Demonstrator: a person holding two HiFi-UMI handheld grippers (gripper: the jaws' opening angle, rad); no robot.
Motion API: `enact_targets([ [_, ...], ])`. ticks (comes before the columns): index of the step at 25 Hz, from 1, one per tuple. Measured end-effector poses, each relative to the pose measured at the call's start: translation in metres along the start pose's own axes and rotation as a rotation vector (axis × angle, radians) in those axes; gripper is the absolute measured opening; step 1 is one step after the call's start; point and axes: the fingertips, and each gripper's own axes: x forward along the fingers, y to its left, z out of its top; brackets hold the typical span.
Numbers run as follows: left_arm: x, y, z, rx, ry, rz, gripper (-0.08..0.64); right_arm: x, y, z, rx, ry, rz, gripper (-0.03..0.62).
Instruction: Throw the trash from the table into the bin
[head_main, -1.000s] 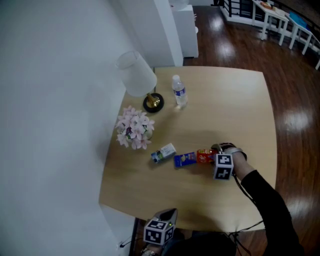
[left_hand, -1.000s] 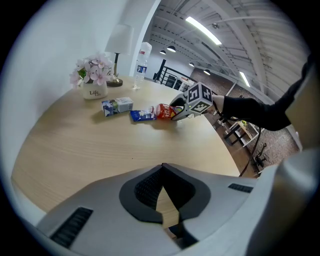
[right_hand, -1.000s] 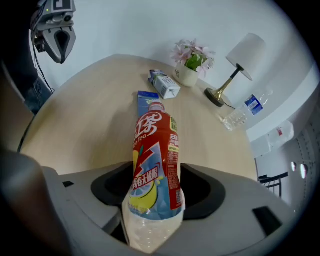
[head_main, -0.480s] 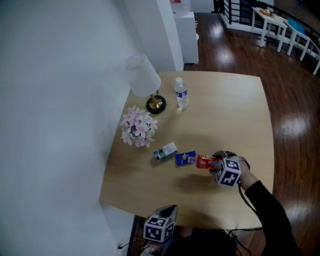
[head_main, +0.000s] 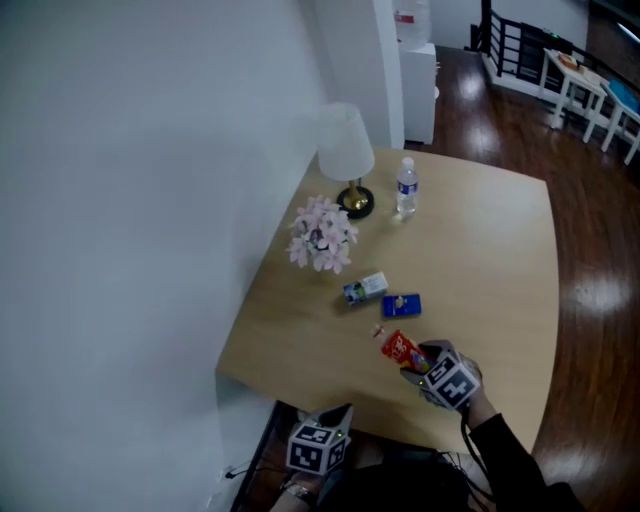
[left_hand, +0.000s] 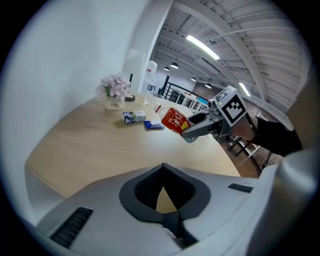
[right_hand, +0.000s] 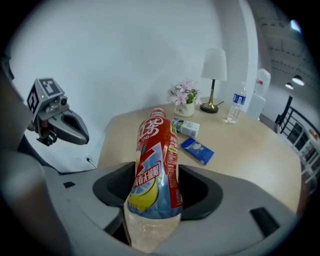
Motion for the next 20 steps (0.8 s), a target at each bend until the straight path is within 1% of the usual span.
enact_targets([
  [2,-0.011,0.009,-0.007,-0.018,-0.014,0.02,0.005,0.006,0.023,0.009,0.033,-0.022,0.024,0.282],
  [6,-0.035,0.025,-0.022,-0.058,-0.044,0.061,0.005,0.016,0.065,0.025,0.03,-0.038,0.07,0.282],
  [10,-0.055,0.057,-0.043,-0.114,-0.07,0.084,0.005,0.032,0.111,0.049,0.044,-0.047,0.147,0.282],
  [12,-0.066,0.064,-0.051,-0.164,-0.079,0.119,0.005,0.038,0.131,0.058,0.022,-0.035,0.203,0.282],
  [15,-0.089,0.078,-0.065,-0.219,-0.084,0.172,0.005,0.048,0.168,0.069,-0.005,-0.02,0.277,0.282],
  [20,-0.126,0.103,-0.103,-0.323,-0.119,0.258,0.005,0.072,0.236,0.073,-0.073,0.017,0.381,0.282],
])
